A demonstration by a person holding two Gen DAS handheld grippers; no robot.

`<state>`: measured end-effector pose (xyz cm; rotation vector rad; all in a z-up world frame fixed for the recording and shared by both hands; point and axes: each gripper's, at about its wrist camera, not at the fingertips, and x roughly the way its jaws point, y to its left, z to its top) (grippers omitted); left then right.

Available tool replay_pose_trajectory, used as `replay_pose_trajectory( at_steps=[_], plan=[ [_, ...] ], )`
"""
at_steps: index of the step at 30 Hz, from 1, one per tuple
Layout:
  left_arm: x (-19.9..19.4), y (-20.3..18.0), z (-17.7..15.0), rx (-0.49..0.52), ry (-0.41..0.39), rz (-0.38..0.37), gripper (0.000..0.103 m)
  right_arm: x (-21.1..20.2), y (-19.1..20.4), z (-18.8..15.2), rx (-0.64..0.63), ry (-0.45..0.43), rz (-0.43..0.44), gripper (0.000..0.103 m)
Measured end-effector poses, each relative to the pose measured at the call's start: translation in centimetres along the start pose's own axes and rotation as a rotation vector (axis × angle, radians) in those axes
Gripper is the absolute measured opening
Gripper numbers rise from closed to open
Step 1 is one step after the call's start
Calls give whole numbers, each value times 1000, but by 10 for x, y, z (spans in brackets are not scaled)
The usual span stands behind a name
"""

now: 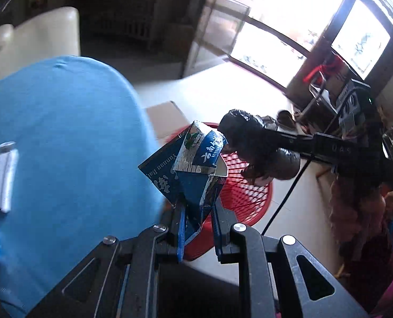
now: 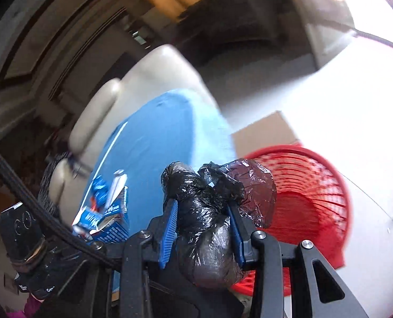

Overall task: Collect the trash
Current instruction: 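Carry both items to the red basket and open both tools over it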

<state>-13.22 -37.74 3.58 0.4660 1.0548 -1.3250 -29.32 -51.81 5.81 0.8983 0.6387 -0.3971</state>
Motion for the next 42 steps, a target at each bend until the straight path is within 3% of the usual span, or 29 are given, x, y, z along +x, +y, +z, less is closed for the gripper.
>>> replay_pose_trajectory(
  at_steps=[4, 6, 7, 8, 13, 19, 24, 30, 33, 36, 38, 42],
  plan=[
    [28, -13, 19, 54, 20, -16, 21, -6, -38, 1, 92, 1, -14, 45],
    [33, -27, 21, 68, 31, -9, 34, -5, -49, 0, 130, 11, 1, 52],
    [35, -28, 21, 73, 31, 7, 45, -1, -48, 0, 140, 13, 5, 54],
    [30, -37, 17, 78, 23, 20, 48, 0, -51, 1, 152, 16, 12, 55],
    [13, -31, 12, 48, 7, 50, 49, -3, -67, 6, 172, -26, -16, 58],
    [-40, 10, -20, -8, -57, 151, 53, 24, -103, 35, 251, -89, -170, 58],
    [-97, 61, -66, -136, -117, 284, 55, 68, -140, 60, 360, -51, -269, 58],
    [-164, 140, -135, -409, -165, 448, 56, 98, -146, 58, 407, 65, -290, 59],
    [-182, 163, -153, -481, -186, 522, 56, 96, -135, 42, 389, 119, -282, 59],
    [-194, 181, -164, -533, -213, 535, 57, 93, -123, 20, 371, 164, -273, 59],
    [-188, 181, -164, -536, -221, 539, 58, 85, -119, 13, 366, 147, -303, 59],
    [-180, 179, -171, -504, -230, 551, 60, 50, -97, 23, 322, -6, -383, 59]
  ],
)
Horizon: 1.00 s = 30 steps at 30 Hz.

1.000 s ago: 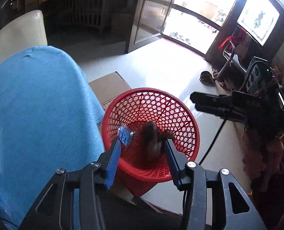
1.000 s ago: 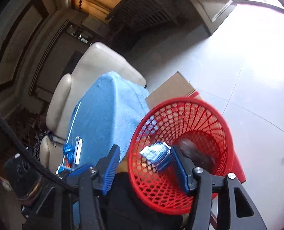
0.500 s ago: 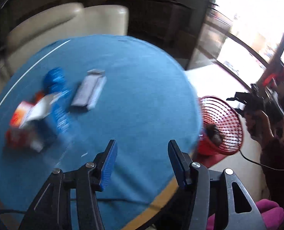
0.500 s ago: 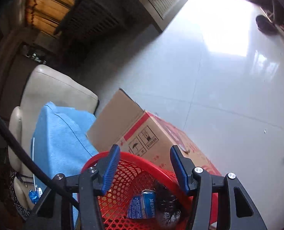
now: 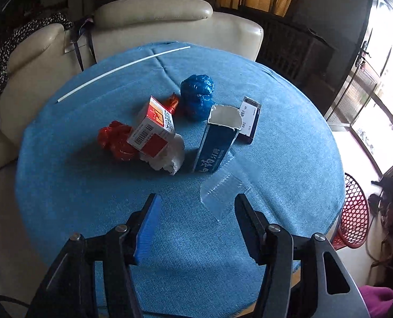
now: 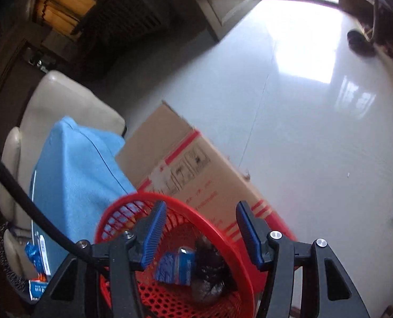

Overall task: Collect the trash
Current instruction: 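Grasp the clear plastic tray with the left tool while the right tool grasps the white box lid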

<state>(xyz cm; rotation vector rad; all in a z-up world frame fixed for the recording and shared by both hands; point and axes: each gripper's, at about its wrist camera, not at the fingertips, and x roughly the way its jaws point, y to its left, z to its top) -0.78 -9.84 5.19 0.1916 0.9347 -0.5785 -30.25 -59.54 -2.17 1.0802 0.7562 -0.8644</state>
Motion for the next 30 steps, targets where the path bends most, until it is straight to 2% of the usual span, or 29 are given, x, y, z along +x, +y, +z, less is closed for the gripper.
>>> replay_pose_trajectory(
  at_steps=[3, 4, 7, 9, 13, 15, 18, 22, 24, 25, 27, 28, 29, 30],
  plan=[
    [2, 1, -1, 7, -19, -15, 64, -30, 39, 5, -84, -78, 45, 59],
    [4, 1, -2, 11, -25, -29, 65, -40, 64, 2, -146, -99, 67, 59],
    [12, -5, -3, 70, -51, -61, 74, -52, 122, -12, -273, -95, 158, 60],
    [23, -6, -2, 100, -44, -73, 75, -49, 164, -29, -341, -42, 233, 60],
    [42, -3, 6, 140, -34, -191, 78, -28, 243, -75, -443, 127, 364, 60],
    [50, -2, 10, 153, -44, -203, 78, -15, 277, -98, -478, 204, 416, 60],
    [61, -2, 12, 169, -59, -259, 79, -10, 322, -126, -529, 272, 457, 61],
    [77, -10, 6, 218, -53, -238, 79, -1, 372, -161, -590, 370, 478, 61],
    [84, -7, 3, 189, -45, -260, 79, 7, 397, -176, -623, 410, 473, 60],
    [85, -5, 2, 176, -43, -265, 76, 8, 405, -182, -641, 420, 463, 60],
    [89, -1, -2, 156, -37, -254, 57, 12, 423, -197, -670, 432, 437, 60],
    [92, 0, -3, 151, -24, -253, 41, 14, 430, -202, -675, 440, 429, 60],
    [94, 1, -5, 148, -7, -247, 32, 20, 436, -208, -676, 451, 419, 60],
    [95, 2, -8, 148, -1, -234, 30, 25, 445, -214, -675, 464, 405, 60]
  ],
)
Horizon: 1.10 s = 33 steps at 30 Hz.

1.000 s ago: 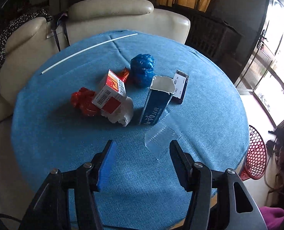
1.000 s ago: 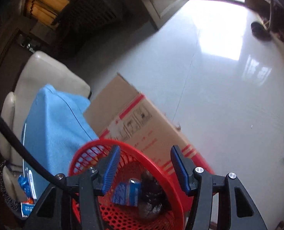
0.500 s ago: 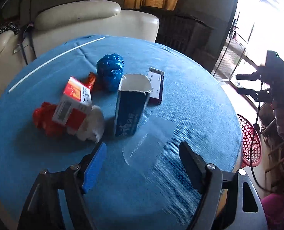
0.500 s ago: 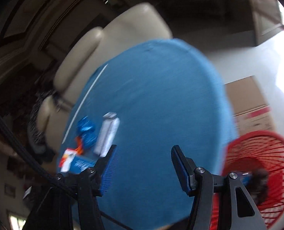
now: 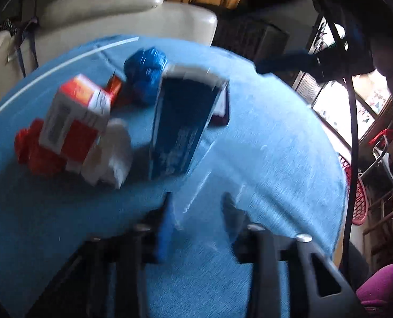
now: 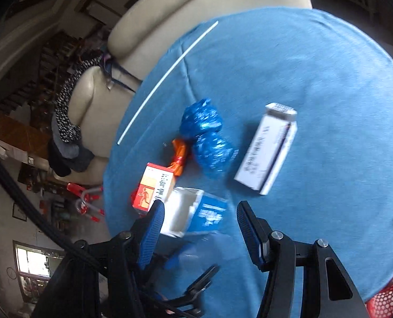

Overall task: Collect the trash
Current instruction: 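Grasp the clear plastic tray with the left tool while the right tool grasps the white box lid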

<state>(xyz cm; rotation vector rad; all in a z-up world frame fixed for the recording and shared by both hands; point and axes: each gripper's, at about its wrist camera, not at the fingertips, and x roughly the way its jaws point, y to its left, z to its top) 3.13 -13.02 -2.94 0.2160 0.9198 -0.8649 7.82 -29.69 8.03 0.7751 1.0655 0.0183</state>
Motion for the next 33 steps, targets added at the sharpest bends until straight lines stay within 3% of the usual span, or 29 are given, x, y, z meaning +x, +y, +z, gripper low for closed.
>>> replay_pose_trajectory(
  at_steps=[5, 13, 17, 19, 21, 23, 27, 29, 33],
  plan=[
    [-21, 2, -12, 0, -38, -7, 18, 37, 29, 0, 17, 81, -43, 60],
    [-51, 11, -33, -29, -71, 22, 18, 73, 67, -5, -99, 131, -234, 60],
    [-56, 20, -39, -51, -67, 37, 18, 77, 72, -14, -182, 108, -309, 60],
    [-58, 23, -40, -55, -63, 42, 20, 78, 73, -19, -248, 108, -340, 53],
    [-59, 28, -39, -69, -53, 37, 31, 71, 69, -23, -280, 93, -317, 46],
    [-64, 29, -39, -88, -60, 34, 58, 60, 64, -26, -312, 63, -329, 42],
    [-71, 24, -39, -74, -85, 43, 64, 37, 44, -34, -318, 6, -278, 42],
    [-70, 19, -34, -62, -78, 48, 75, 24, 30, -39, -298, -6, -232, 42],
    [-69, 18, -25, -80, -56, 15, 76, -3, 0, -54, -278, -57, -211, 42]
  ],
)
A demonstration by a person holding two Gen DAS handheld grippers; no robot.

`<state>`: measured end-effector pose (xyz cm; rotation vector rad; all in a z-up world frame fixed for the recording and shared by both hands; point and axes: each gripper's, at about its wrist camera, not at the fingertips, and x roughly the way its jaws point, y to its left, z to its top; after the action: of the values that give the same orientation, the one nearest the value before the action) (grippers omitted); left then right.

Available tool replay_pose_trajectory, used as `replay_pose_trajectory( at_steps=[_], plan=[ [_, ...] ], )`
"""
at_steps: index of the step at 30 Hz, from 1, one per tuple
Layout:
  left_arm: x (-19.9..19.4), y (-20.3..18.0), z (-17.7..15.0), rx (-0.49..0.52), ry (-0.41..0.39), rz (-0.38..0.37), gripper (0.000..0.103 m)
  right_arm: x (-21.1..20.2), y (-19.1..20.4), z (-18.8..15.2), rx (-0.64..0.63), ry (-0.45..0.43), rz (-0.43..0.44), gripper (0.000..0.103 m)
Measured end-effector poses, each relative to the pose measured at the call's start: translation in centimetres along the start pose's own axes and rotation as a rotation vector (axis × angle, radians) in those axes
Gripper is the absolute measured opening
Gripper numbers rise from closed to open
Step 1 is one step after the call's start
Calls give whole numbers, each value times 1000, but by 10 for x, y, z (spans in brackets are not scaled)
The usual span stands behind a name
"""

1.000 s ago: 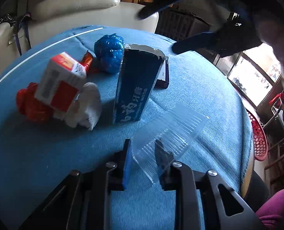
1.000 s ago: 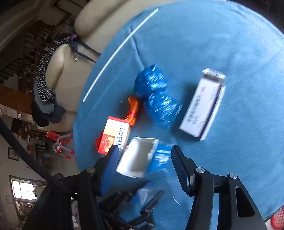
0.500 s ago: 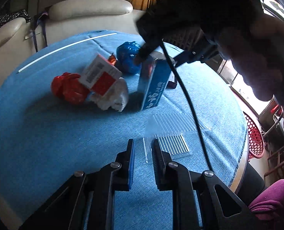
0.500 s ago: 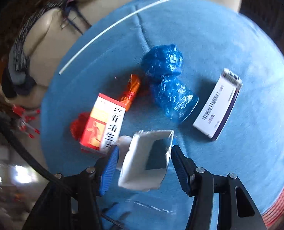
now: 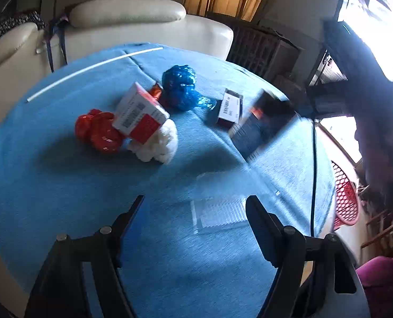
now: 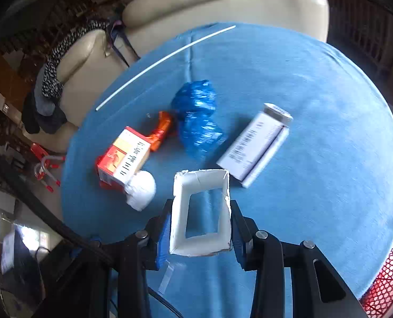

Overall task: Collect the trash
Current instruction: 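Grasp the clear plastic tray with the left tool while the right tool grasps the white box lid, then grasp the blue box with the right tool while the left tool holds the clear tray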

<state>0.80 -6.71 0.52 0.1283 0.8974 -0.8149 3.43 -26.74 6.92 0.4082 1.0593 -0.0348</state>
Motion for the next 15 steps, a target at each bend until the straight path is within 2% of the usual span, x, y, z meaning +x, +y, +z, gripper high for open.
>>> replay_pose_trajectory(
  at_steps=[2, 6, 10, 15],
  plan=[
    [2, -6, 6, 18, -6, -13, 76, -5, -14, -14, 3, 3, -10, 43],
    [15, -15, 21, 93, 20, 7, 76, -17, -39, -34, 33, -13, 52, 43],
    [27, -11, 33, 66, 63, -78, 76, -20, -58, -62, 52, -22, 95, 43],
    [35, -21, 28, 149, 92, -83, 76, -16, -72, -84, 68, -33, 145, 43]
  ],
)
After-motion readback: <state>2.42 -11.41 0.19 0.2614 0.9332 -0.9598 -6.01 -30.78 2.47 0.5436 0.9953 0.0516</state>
